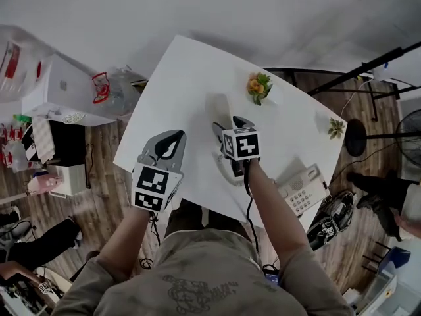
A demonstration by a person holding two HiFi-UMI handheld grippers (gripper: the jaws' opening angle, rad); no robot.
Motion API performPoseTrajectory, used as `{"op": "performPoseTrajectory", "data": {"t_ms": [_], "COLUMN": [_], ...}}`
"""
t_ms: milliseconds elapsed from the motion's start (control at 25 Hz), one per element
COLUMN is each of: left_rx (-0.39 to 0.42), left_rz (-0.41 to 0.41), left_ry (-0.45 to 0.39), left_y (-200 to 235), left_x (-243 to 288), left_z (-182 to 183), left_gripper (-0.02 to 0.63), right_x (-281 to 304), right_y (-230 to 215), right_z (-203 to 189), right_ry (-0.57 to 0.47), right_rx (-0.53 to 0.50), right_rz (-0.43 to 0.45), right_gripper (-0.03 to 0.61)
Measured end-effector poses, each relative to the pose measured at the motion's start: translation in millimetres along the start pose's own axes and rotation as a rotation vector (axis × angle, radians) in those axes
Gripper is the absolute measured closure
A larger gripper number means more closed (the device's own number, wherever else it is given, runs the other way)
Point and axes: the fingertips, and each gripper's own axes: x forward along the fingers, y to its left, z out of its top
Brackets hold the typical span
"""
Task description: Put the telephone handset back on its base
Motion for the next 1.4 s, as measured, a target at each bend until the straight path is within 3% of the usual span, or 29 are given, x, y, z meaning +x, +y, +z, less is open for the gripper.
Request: {"op": "performPoseTrajectory", "data": {"t_ms": [440,680,920,1080,1400], "left_rx": [-0.027,-0.05,-0.042,0.046,0.142], "left_rz": [0.0,0.001,0.01,0.011,-0.073], "left_ry": [0.067,0.071,0.047,0.024,-0.028], "left_y": [18.1,21.7,24.9,20.1,-14.3], "left_x": [5.7,-5.5,-21.3,-22.2,-17.2], "left_z": [-37.1,-40.2,-32.0,-13.9,25.3], "left_gripper": [0.614,0.614,0.614,0.614,0.614], "right_x": [41.2,39.0,6.1,-31.4,-113.0], "right_y": [-21.4,-18.9,0.8,1.5,-15.9], "right_z": [-25.3,-27.2,-6.9,17.1,40.0], "right_ry": [0.106,0.106,0.019,-0.07,-0.225], "right_rx": [0.046,0.077,0.113,0.136,0.198], "right_rz": [-0.098,-0.12,-0.087,-0.089,-0.129], "right_gripper": [0.301,0.331,0.333,0.331,0.332]}}
